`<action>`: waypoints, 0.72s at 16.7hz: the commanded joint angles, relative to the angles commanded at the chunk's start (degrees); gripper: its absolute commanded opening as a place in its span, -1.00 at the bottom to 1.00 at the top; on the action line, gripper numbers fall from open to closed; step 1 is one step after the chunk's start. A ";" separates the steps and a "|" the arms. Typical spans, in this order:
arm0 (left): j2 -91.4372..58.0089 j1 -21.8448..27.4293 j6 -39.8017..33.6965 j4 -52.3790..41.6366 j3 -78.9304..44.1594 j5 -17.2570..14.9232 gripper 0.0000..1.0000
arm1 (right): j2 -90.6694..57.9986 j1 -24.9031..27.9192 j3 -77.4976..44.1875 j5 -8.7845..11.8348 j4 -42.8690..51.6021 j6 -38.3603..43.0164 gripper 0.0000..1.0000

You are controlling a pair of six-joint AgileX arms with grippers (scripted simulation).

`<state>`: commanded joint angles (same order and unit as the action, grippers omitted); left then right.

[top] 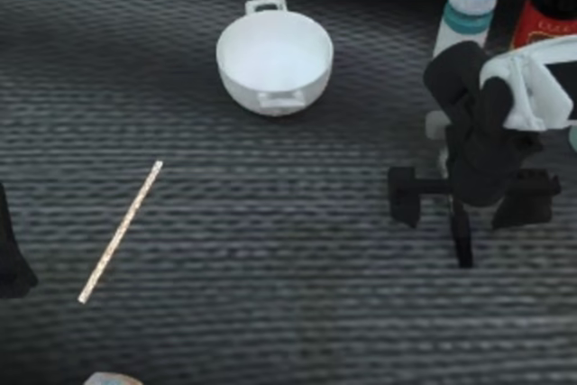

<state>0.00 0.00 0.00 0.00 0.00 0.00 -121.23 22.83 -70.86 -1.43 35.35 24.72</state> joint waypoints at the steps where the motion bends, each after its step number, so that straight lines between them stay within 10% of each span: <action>1: 0.00 0.00 0.00 0.00 0.00 0.00 1.00 | -0.21 0.00 0.13 0.00 -0.28 0.00 1.00; 4: 0.00 0.00 0.00 0.00 0.00 0.00 1.00 | -0.21 0.00 0.13 0.00 -0.28 0.00 1.00; 12: 0.00 0.00 0.00 0.00 0.00 0.00 1.00 | -0.21 0.00 0.13 0.00 -0.28 0.00 -0.21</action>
<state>0.00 0.00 0.00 0.00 0.00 0.00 -121.45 22.83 -70.73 -1.43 35.07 24.72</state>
